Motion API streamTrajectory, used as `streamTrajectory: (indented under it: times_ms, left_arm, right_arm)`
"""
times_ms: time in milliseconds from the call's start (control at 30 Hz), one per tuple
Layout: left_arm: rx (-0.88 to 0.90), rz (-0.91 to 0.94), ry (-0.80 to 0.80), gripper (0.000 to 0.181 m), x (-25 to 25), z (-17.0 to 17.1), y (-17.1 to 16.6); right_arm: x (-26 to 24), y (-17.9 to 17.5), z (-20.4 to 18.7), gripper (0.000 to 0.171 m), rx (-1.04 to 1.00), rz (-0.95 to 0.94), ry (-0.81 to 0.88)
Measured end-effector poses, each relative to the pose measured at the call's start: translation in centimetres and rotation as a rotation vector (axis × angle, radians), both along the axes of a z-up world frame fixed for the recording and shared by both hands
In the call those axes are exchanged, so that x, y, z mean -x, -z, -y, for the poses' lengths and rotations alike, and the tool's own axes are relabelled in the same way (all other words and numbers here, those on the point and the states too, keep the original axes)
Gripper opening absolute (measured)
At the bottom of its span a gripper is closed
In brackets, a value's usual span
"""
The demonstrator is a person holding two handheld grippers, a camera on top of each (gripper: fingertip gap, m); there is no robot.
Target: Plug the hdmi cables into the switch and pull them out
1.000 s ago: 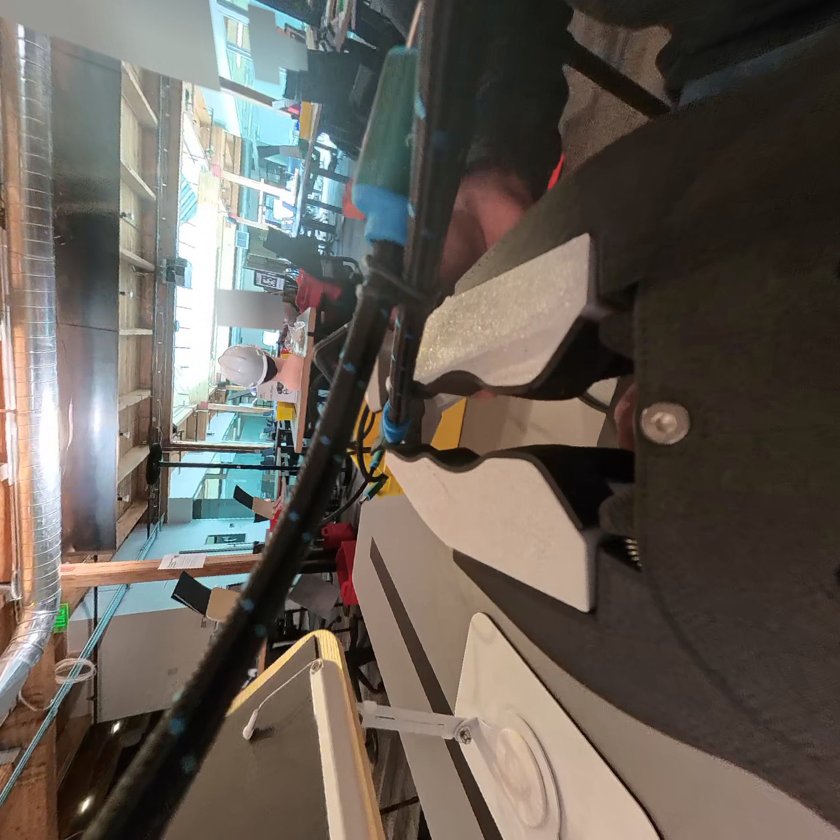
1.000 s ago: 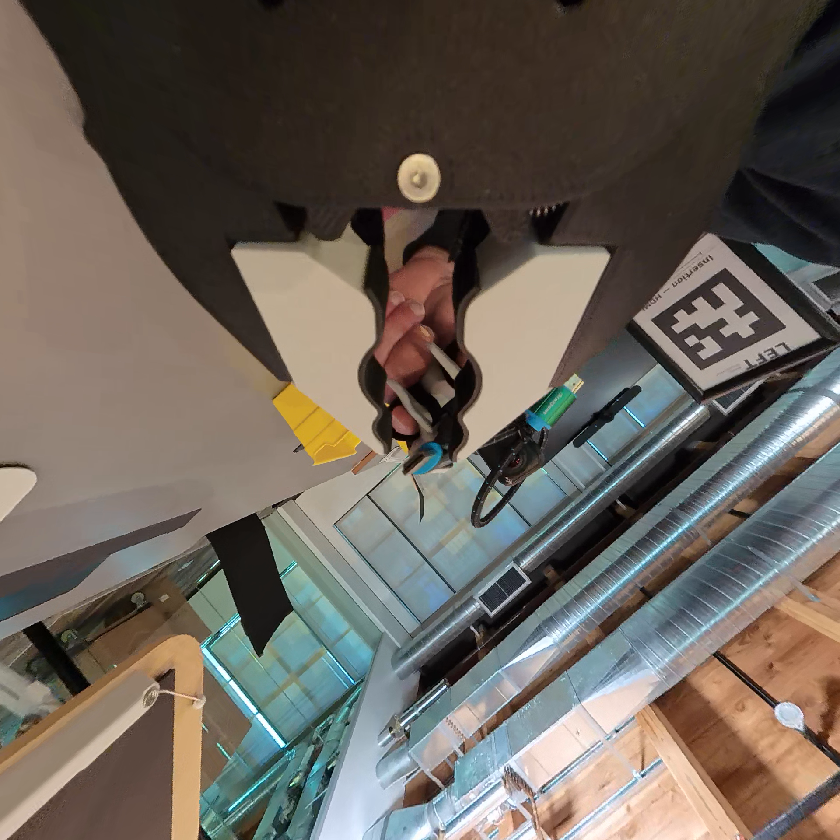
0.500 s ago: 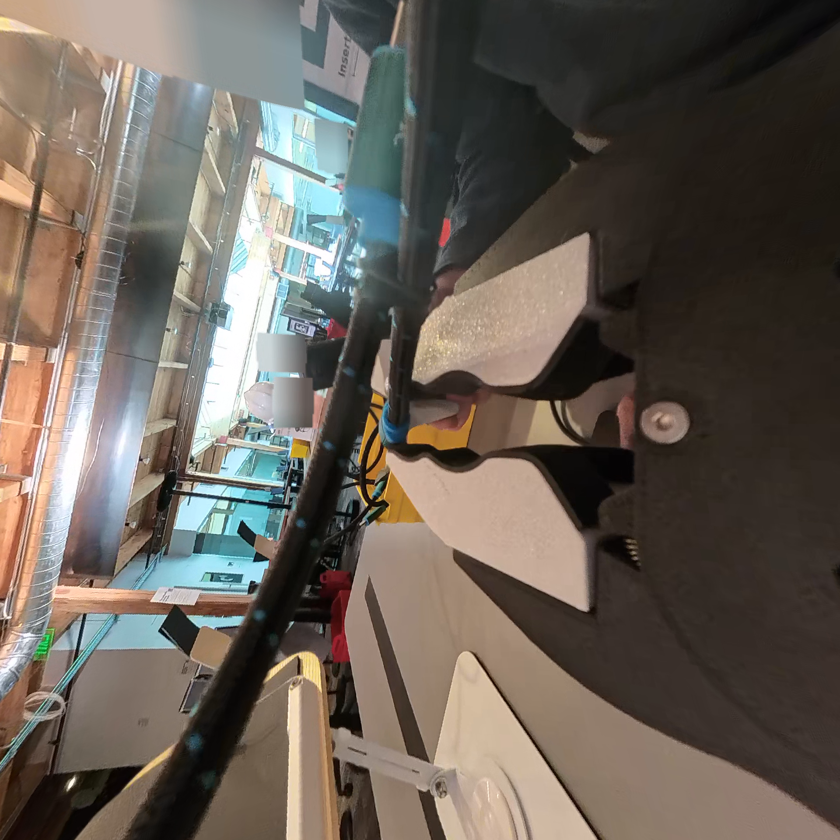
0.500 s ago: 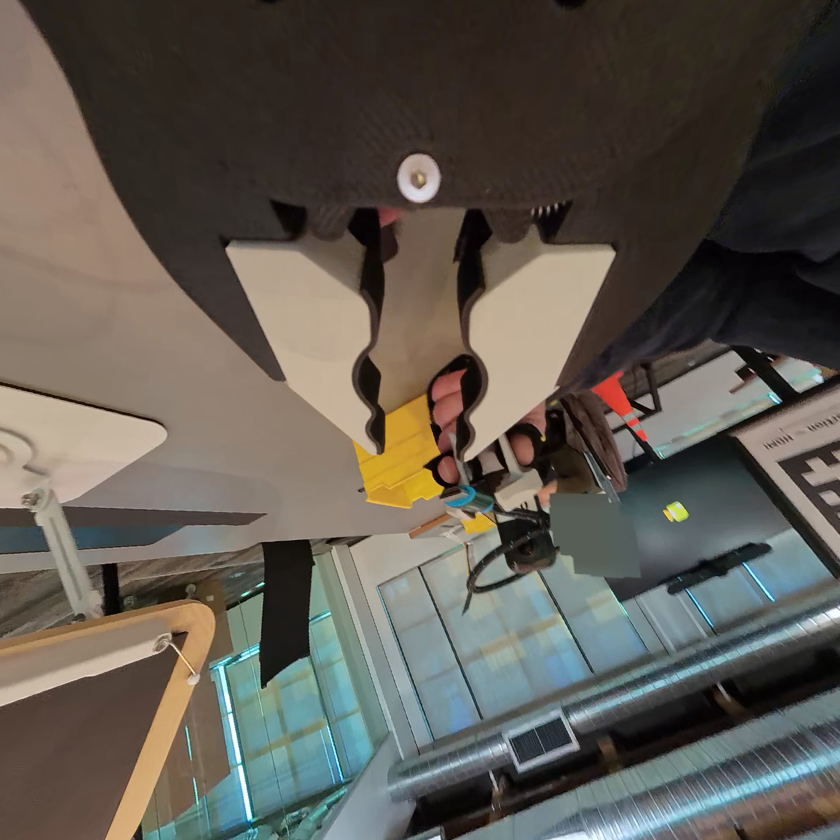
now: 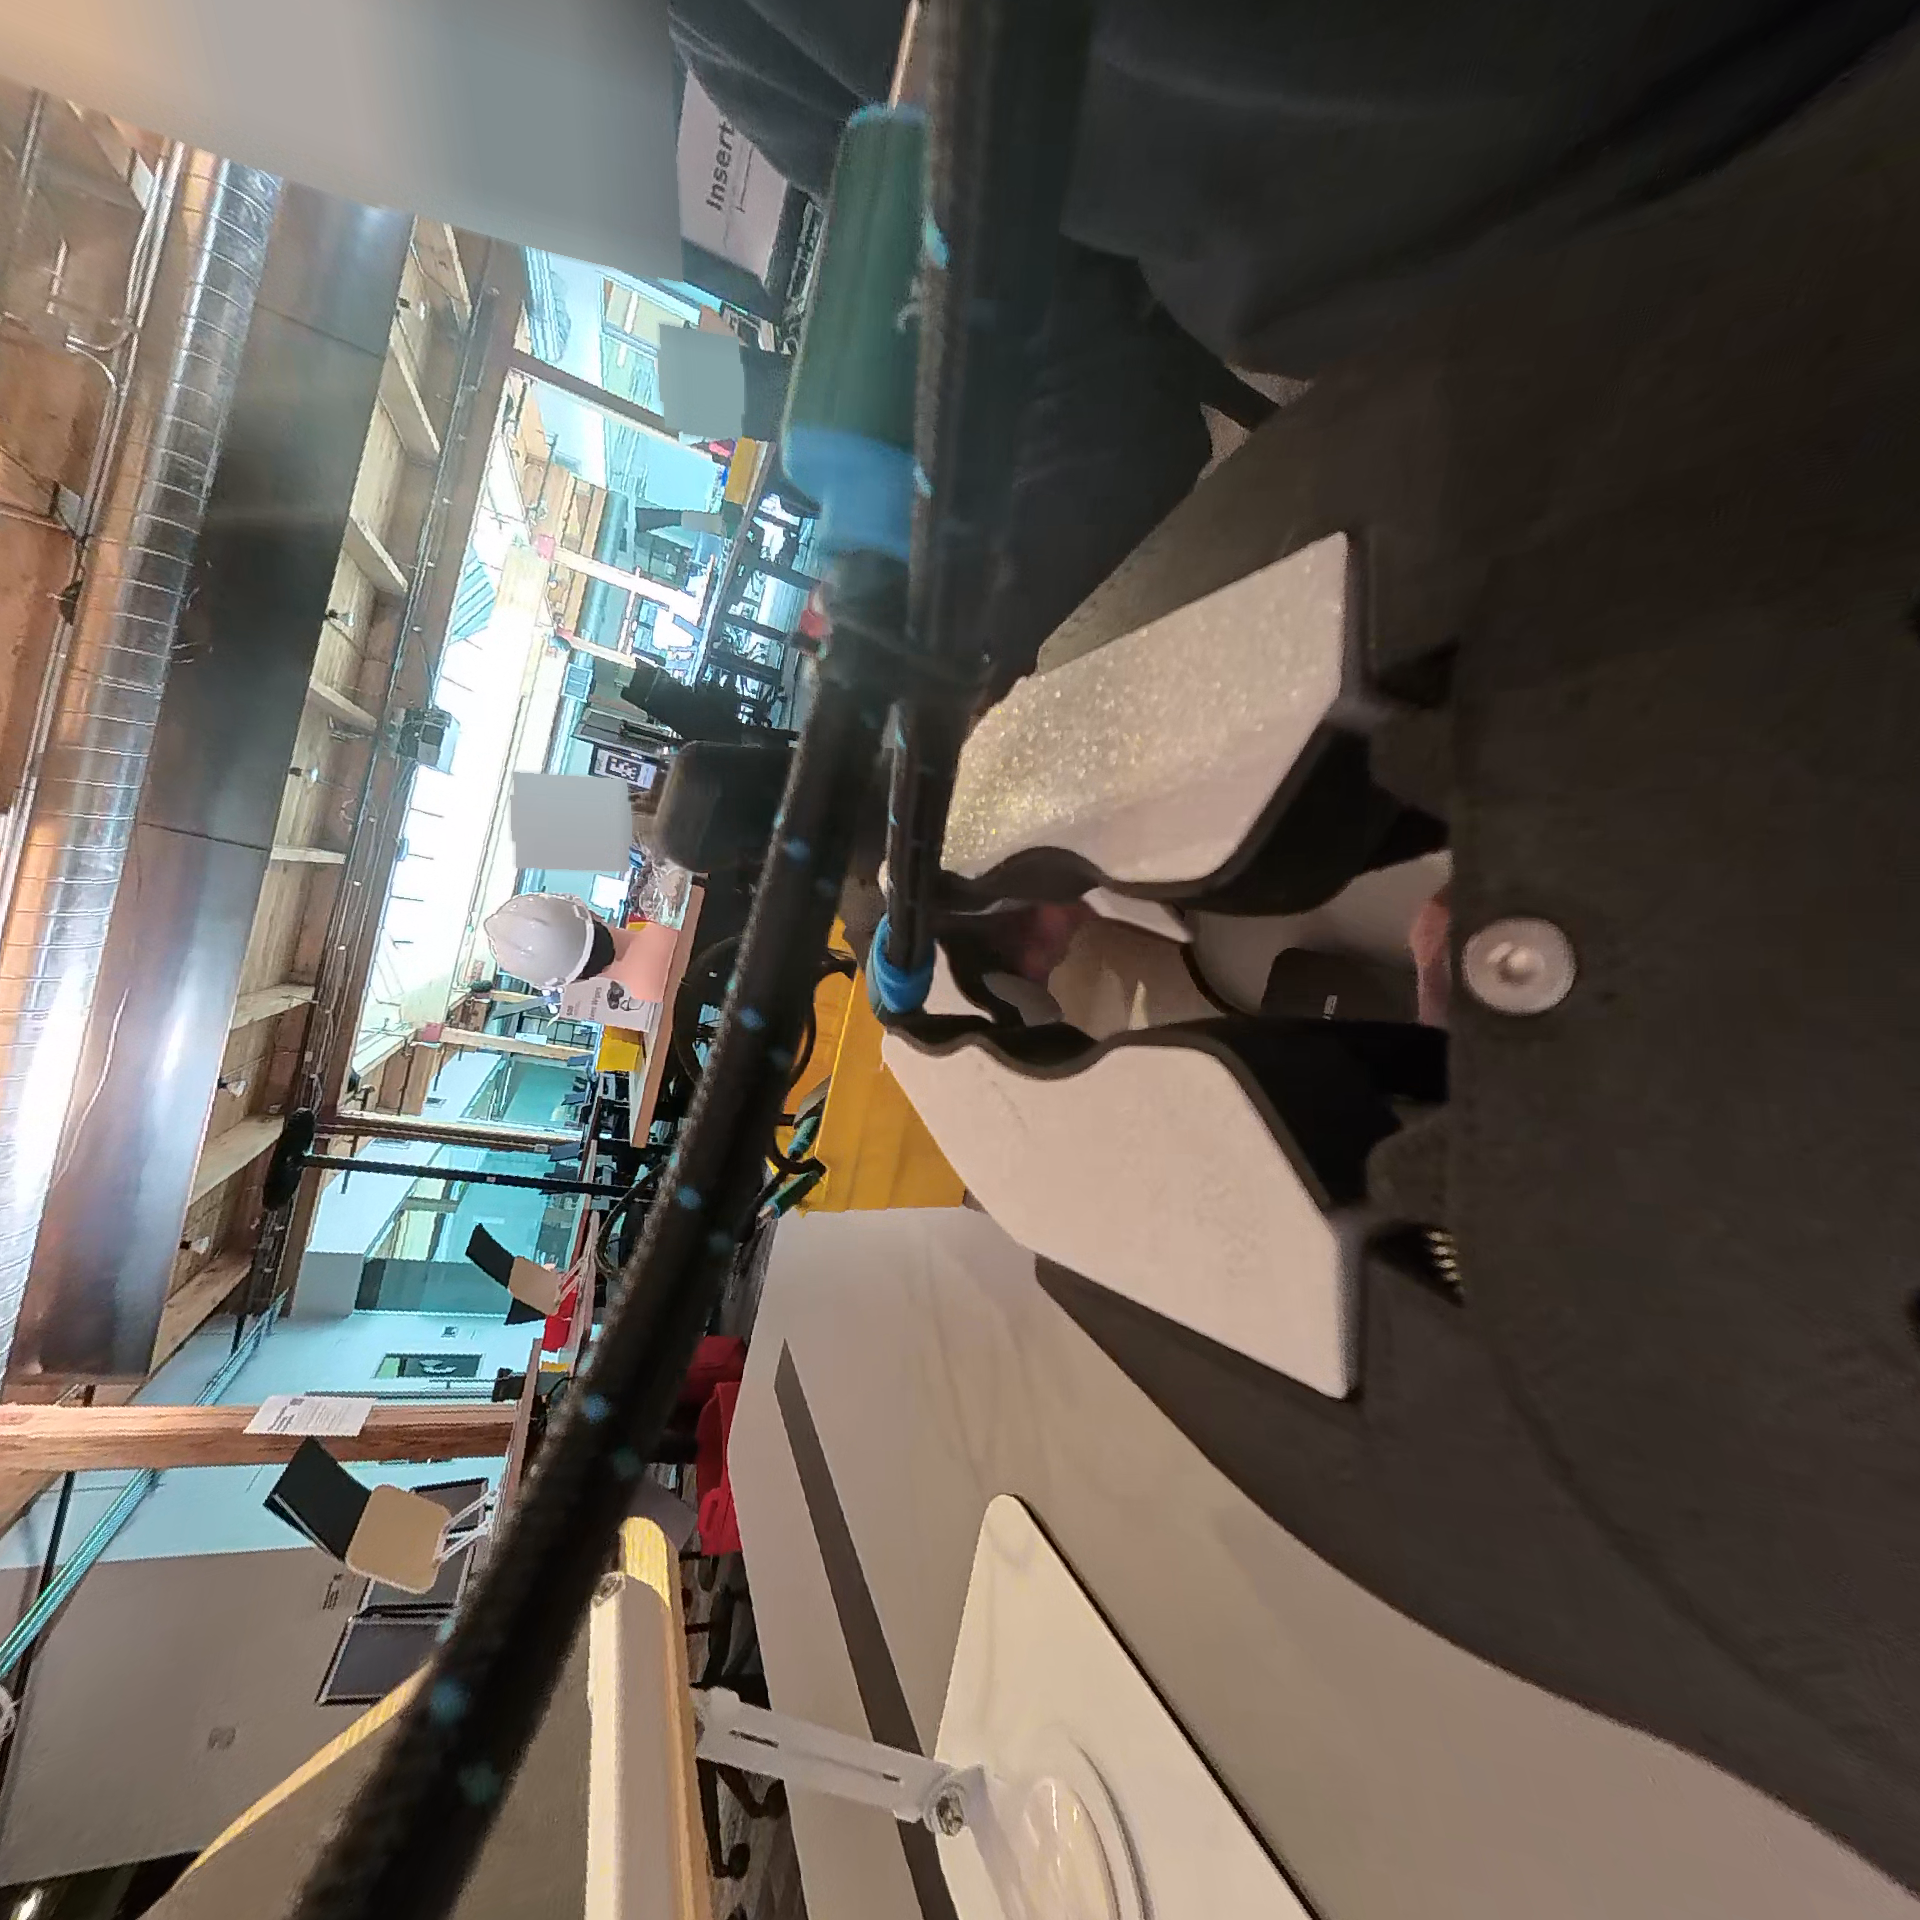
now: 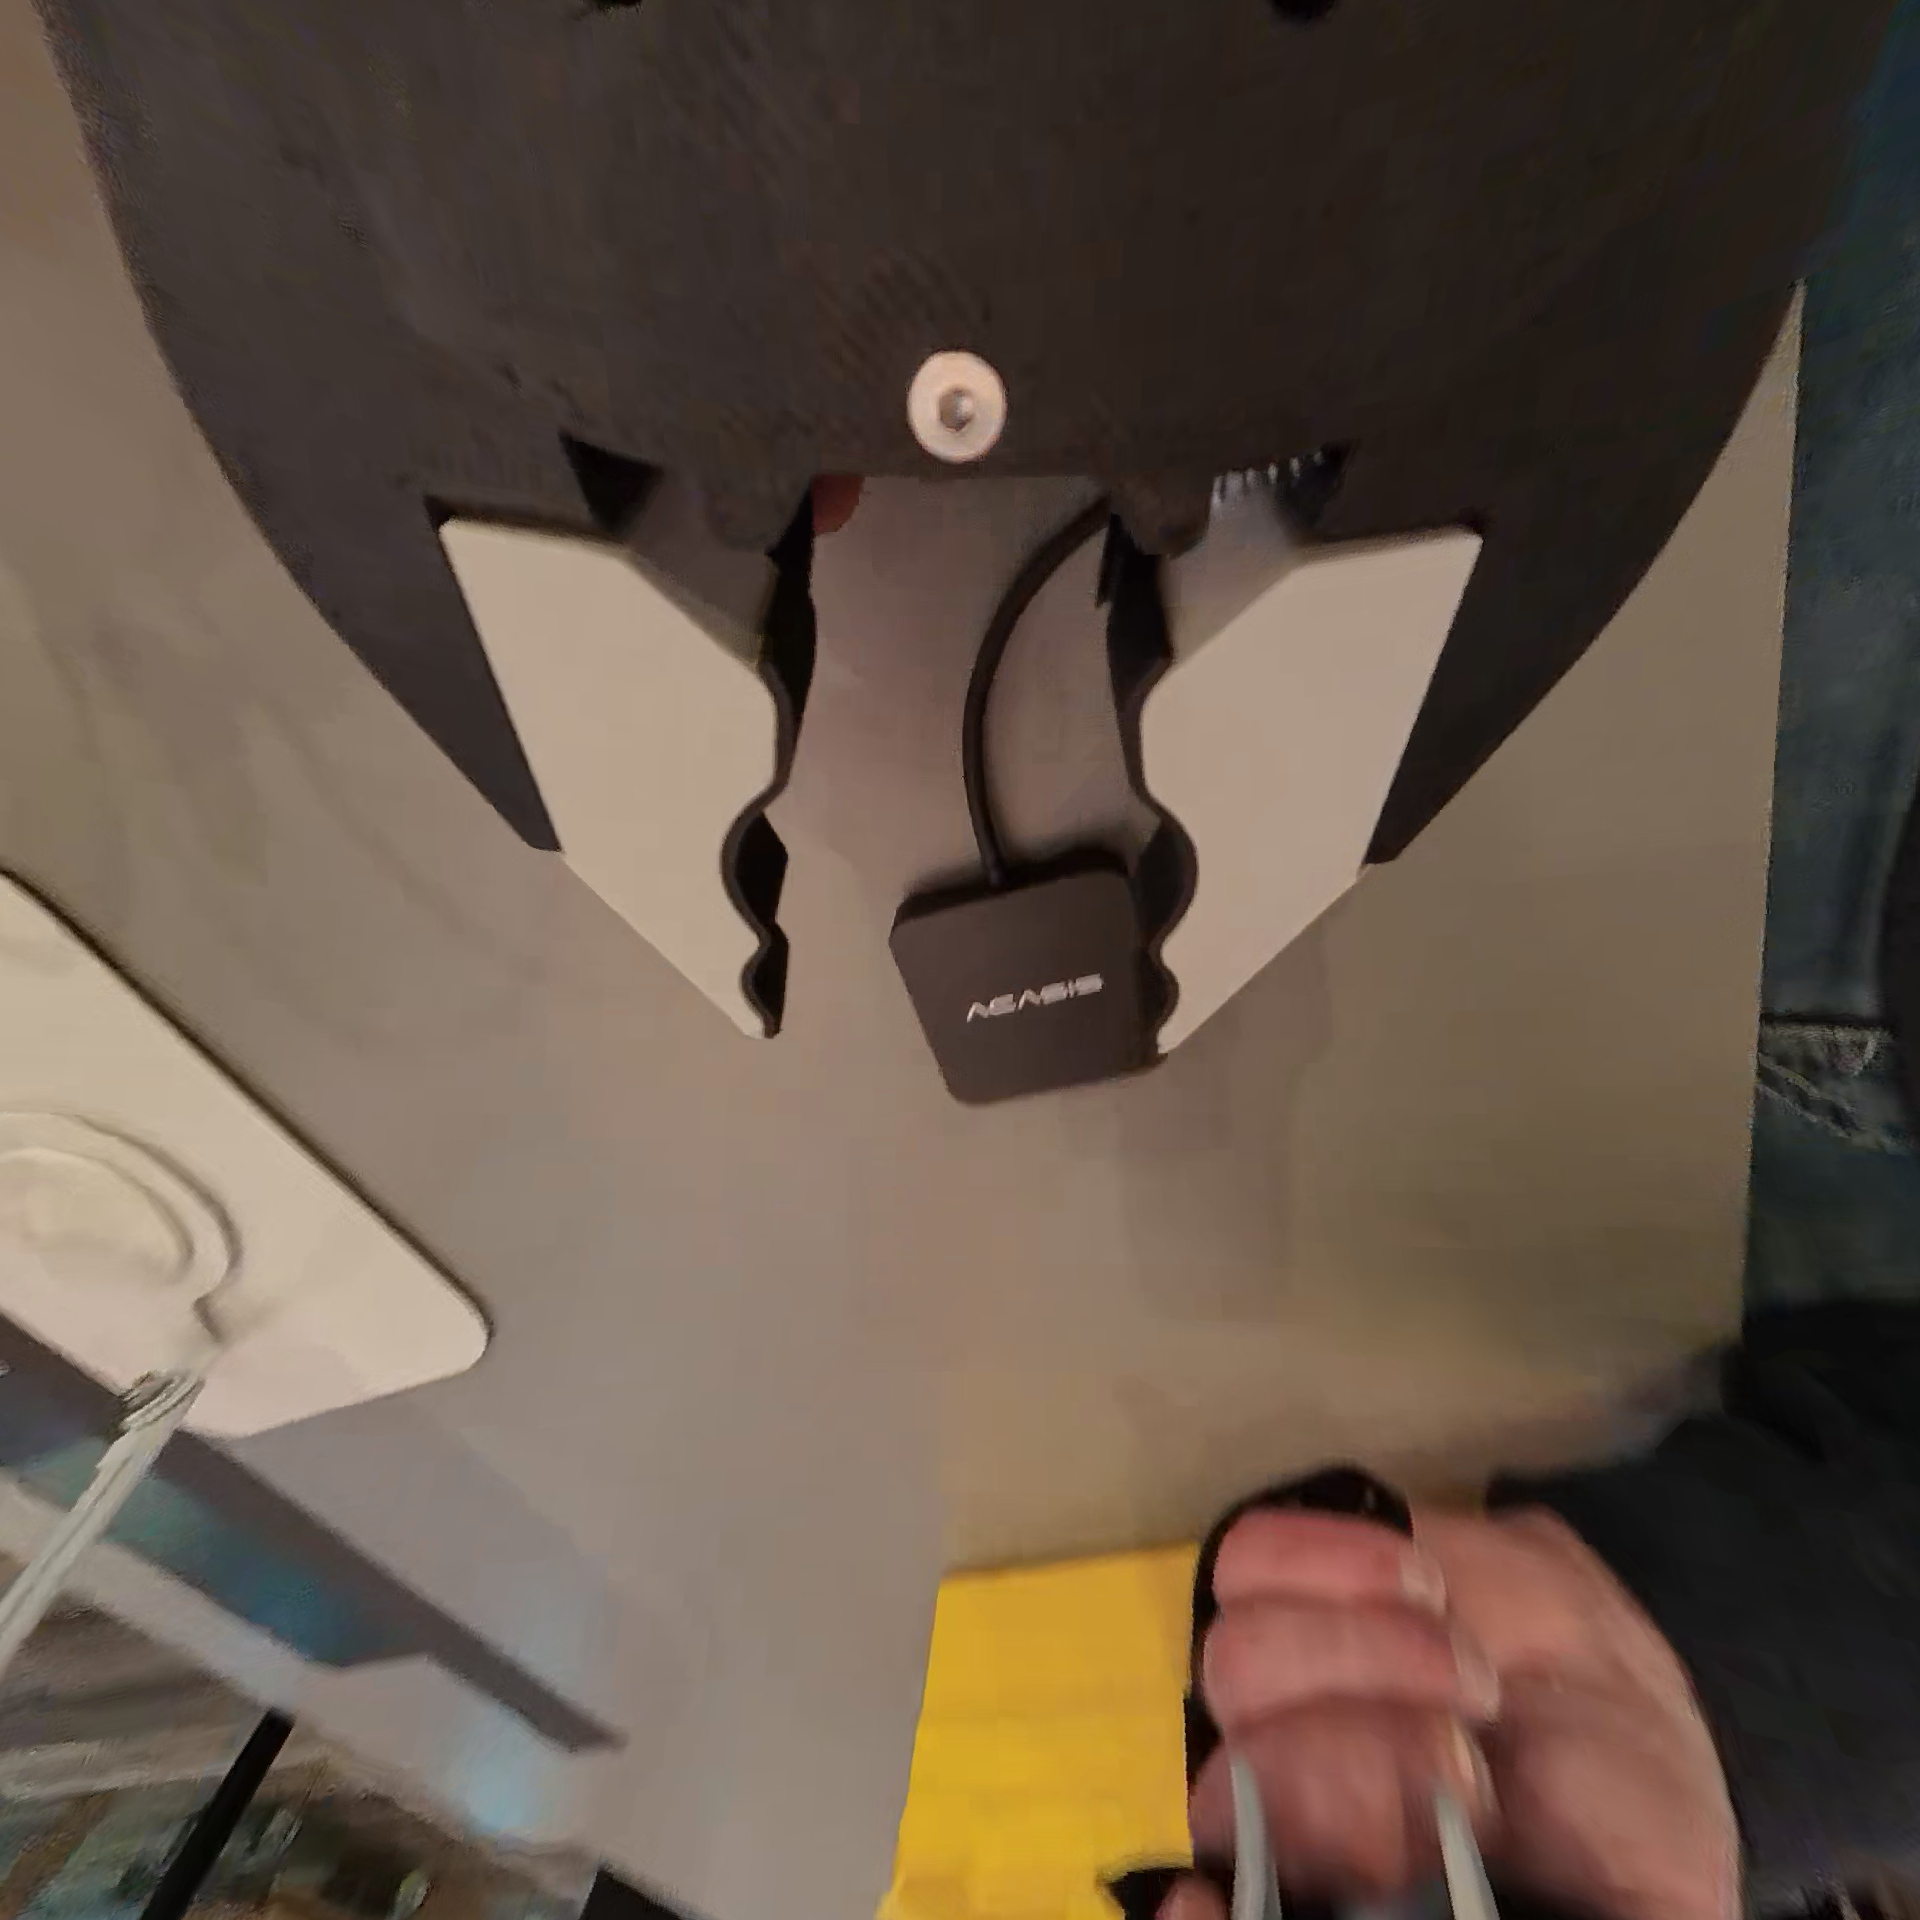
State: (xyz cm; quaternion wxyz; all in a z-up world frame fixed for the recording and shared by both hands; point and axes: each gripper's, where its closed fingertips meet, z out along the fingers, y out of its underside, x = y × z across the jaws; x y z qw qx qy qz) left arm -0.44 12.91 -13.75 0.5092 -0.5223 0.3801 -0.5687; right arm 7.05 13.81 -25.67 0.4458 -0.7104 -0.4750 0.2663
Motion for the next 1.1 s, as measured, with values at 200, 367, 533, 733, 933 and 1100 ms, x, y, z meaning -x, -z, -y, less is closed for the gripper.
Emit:
streamTrajectory:
  times_ms: [200,367,533,733,933,1100]
  left_arm:
    - [0.006,-0.011,0.009,0.018,-0.1,0.0,0.5]
    - [0.005,-0.025,0.019,0.018,-0.3,0.2,0.8]
    - [0.006,-0.024,0.014,0.018,0.0,0.0,0.8]
    - [0.006,-0.028,0.010,0.019,0.2,-0.1,0.9]
    - [0.004,-0.048,0.001,0.019,0.2,-0.3,1.2]
    - [0.004,-0.069,-0.006,0.019,0.1,-0.4,1.6]
  right_arm:
    - [0.1,4.6,0.8,0.080,0.033,0.232,-0.087]
    - [1.4,6.1,0.8,0.063,0.038,0.280,-0.147]
    - [1.9,5.9,0.3,0.063,0.055,0.246,-0.151]
    - [1.9,3.0,0.1,0.063,0.138,0.012,-0.147]
    - [0.7,4.7,-1.2,0.063,0.116,0.136,-0.014]
    - [0.4,5.8,-1.3,0.070,0.134,0.238,0.220]
